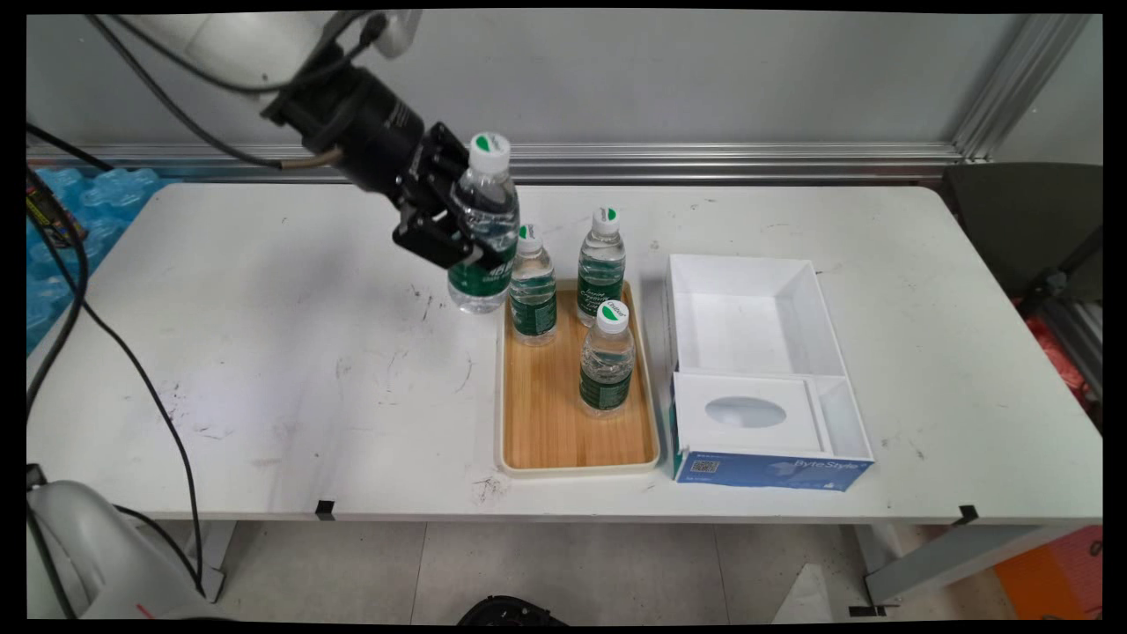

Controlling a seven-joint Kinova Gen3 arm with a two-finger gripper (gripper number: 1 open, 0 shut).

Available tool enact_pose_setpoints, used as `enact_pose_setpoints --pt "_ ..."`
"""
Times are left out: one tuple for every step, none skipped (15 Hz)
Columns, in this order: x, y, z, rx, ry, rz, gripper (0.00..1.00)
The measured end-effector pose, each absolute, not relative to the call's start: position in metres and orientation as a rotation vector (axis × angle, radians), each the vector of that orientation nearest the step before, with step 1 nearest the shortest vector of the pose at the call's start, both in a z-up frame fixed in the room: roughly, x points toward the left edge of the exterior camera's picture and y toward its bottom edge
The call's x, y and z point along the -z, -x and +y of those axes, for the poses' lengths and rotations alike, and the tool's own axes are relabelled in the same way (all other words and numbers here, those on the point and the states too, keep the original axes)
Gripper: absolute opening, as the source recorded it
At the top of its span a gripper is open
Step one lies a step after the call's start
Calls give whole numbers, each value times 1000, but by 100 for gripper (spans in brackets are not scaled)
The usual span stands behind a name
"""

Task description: Place the picked object on the tray

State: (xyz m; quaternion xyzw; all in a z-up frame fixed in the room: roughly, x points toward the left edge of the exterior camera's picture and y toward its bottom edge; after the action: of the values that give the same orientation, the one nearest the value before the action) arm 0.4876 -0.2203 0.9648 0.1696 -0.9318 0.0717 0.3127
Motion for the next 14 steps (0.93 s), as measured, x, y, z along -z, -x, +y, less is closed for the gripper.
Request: enact_pose_setpoints --pt "-958 -488 -219 -188 -441 -2458 0" --pt "-951 -488 -218 -187 -434 -2459 0" --pt "-943 -488 -217 -186 -426 -2458 0" --pt "-932 -487 -217 -184 -417 -2456 0" --pt "-922 -485 -217 -183 -409 -2454 0" --pt "-914 -483 -218 -182 -405 -2452 0" --pt "-903 -480 -219 -181 -398 -2448 0" --pt "-892 -477 -220 -178 -392 -2444 0" --pt "-882 -474 -221 -176 -388 -2439 0" --pt "-876 -472 -222 -174 -385 -2436 0" --pt "-865 -469 -224 -169 -380 -2432 0" --pt "-856 -466 -225 -164 -378 -2428 0" --pt "-849 -464 -226 -160 -376 -2426 0" --pt "-845 -463 -227 -157 -376 -2424 0"
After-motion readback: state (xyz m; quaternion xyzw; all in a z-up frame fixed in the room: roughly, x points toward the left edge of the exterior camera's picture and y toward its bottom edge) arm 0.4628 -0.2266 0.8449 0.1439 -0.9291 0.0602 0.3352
